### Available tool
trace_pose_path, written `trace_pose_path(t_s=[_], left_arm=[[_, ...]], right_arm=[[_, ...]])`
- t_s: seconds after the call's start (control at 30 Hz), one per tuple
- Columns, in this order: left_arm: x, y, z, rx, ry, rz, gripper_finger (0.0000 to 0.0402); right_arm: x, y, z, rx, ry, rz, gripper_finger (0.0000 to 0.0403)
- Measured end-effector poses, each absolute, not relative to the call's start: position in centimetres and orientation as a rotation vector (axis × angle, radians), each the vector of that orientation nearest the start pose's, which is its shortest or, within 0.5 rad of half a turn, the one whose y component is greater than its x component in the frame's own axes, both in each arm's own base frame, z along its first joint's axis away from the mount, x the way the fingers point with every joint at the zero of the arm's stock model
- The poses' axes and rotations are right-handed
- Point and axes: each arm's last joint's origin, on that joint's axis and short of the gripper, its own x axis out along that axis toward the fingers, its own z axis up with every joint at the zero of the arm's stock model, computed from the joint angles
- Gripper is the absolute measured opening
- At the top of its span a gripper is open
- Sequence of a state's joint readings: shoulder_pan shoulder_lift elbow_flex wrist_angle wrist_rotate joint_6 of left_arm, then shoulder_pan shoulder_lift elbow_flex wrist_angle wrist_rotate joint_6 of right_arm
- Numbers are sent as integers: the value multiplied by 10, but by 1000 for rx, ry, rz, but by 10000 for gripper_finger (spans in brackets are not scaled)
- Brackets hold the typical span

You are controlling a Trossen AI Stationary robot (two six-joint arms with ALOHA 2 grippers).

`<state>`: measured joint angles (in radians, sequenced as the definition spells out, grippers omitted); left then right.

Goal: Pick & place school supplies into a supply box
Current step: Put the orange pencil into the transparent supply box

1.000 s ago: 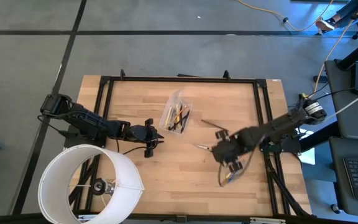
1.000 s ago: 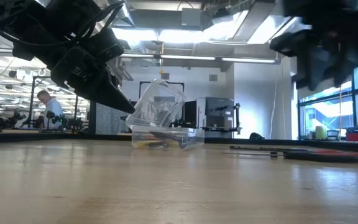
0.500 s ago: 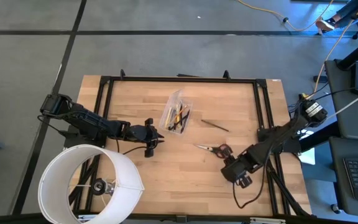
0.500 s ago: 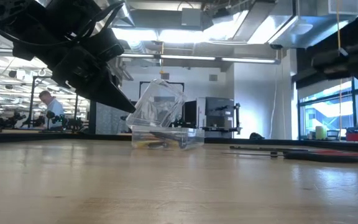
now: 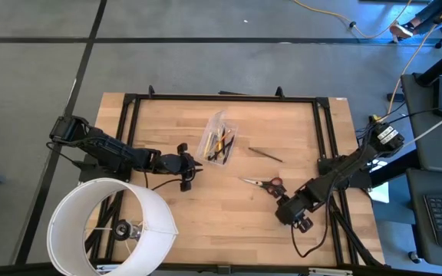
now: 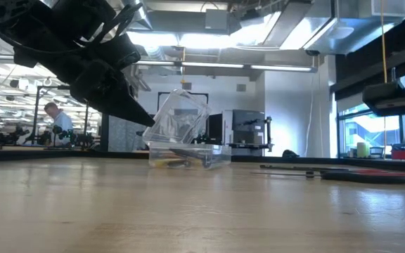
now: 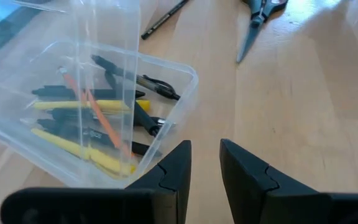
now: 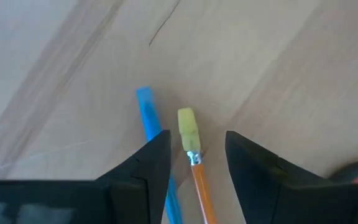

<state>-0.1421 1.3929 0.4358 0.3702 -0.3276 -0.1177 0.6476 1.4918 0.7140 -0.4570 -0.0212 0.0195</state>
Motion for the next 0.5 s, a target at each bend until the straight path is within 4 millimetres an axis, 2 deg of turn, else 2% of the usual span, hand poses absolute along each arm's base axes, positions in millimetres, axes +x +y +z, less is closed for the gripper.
trace_pose_path(t_s=[0.27,0.5], left_arm=[[241,-25,145,28,557,234,81],[241,-25,145,29,557,236,82]], right_arm=[[188,143,132,-427,1218,597,156],[186,142,130,-423,1217,594,156]])
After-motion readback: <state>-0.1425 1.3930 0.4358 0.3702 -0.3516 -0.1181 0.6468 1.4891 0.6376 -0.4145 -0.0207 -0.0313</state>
